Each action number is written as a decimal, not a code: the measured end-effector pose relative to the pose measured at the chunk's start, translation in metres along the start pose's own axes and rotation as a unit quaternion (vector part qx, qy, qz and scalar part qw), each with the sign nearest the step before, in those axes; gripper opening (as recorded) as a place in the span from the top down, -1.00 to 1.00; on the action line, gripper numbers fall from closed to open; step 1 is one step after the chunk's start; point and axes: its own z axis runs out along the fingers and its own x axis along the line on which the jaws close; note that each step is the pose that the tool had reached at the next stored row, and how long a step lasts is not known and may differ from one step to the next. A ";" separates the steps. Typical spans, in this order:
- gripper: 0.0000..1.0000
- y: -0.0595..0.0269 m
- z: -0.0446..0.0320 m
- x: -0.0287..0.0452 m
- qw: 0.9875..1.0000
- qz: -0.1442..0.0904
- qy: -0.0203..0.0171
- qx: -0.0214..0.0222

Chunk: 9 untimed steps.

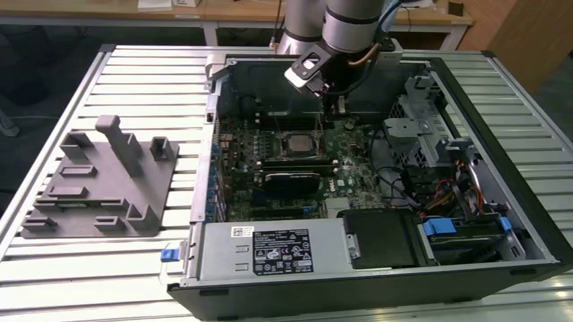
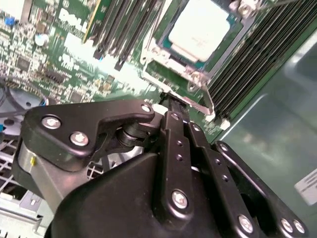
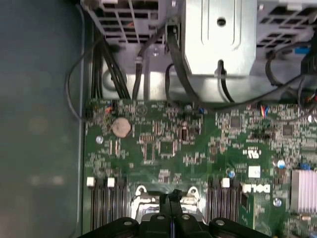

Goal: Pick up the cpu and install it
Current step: 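Close the cpu cover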

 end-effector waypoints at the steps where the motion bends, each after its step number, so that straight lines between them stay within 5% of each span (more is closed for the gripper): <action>1: 0.79 -0.0040 0.0000 0.0000 1.000 0.000 0.000 0.000; 9: 0.79 -0.0202 0.0003 0.0002 1.000 0.001 0.000 0.000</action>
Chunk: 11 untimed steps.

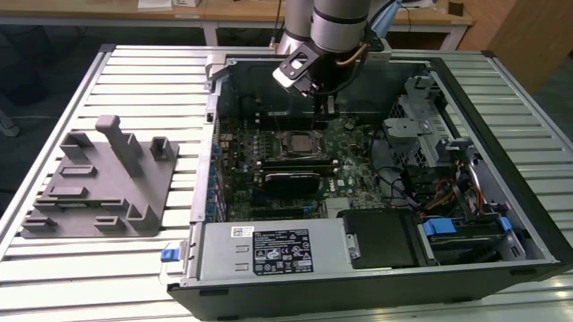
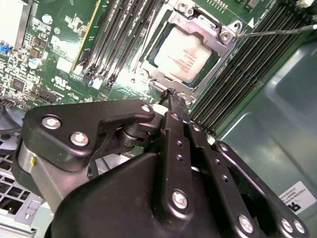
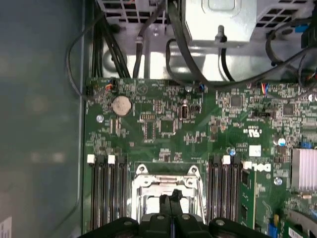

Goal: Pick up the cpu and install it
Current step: 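Close the cpu cover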

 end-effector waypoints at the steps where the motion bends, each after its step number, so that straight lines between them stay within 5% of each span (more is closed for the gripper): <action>1: 0.79 0.0000 0.0000 0.0000 1.000 0.000 0.000 0.000; 6: 0.79 -0.0012 0.0038 0.0000 1.000 0.000 0.000 0.000; 11: 0.79 -0.0115 0.0081 0.0000 1.000 0.000 0.000 0.000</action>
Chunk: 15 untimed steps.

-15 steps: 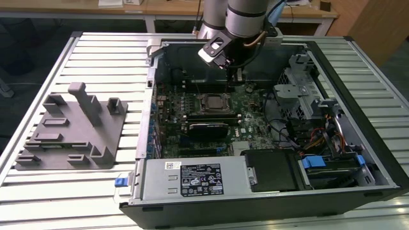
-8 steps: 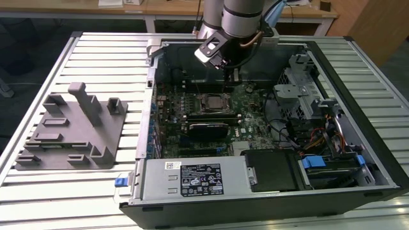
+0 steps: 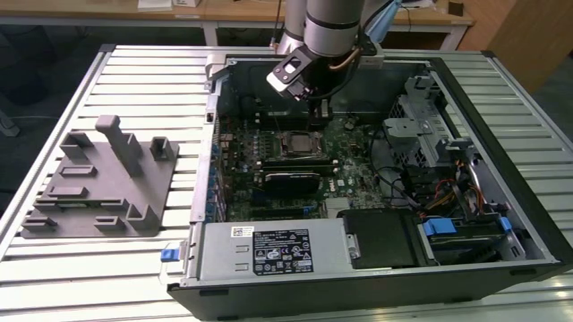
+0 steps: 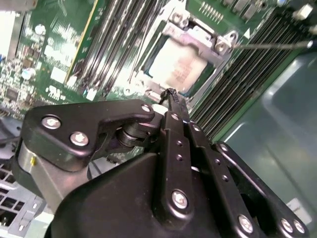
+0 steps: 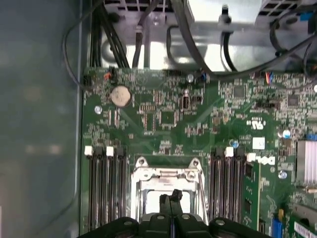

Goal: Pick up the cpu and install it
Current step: 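Close the cpu cover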

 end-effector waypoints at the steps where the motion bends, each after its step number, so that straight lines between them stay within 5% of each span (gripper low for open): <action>1: 0.79 -0.0022 0.0006 -0.0001 1.000 0.000 0.000 0.000; 15: 0.79 -0.0123 0.0078 -0.0020 1.000 0.000 0.000 0.000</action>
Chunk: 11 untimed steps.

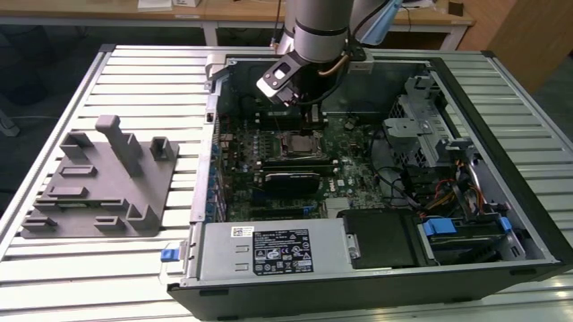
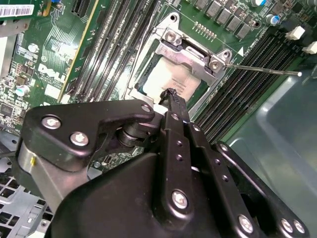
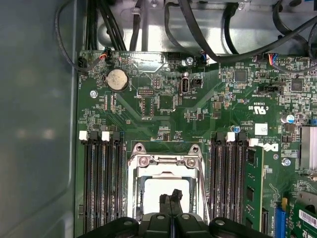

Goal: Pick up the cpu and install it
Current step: 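Close the cpu cover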

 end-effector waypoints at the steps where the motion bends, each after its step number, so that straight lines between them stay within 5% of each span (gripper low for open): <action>1: 0.79 0.0000 0.0000 0.0000 1.000 0.000 0.000 0.000; 6: 0.79 0.0000 0.0002 0.0000 1.000 -0.026 0.000 0.000; 11: 0.79 0.0000 0.0003 0.0000 0.998 -0.067 0.000 -0.001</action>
